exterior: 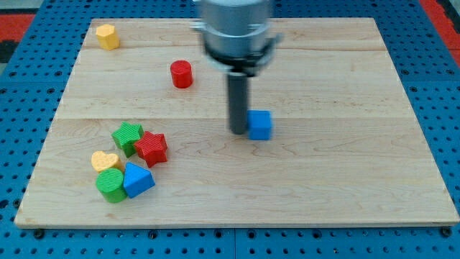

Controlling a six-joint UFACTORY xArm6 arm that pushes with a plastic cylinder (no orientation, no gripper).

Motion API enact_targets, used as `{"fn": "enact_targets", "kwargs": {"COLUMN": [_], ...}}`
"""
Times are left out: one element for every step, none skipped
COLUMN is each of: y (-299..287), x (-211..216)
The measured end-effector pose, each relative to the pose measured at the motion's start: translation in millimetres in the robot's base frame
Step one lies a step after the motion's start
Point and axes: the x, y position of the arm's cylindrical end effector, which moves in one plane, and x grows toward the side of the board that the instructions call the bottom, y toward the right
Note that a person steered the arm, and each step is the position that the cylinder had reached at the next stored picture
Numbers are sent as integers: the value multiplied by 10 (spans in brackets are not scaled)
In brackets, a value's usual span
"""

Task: Move the blue cube towards bottom right

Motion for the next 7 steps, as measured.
{"fn": "enact_targets", "kwargs": {"y": [153, 393, 763, 1126, 1075, 1075, 525], "x": [-73, -139, -264, 147, 472, 478, 745]}}
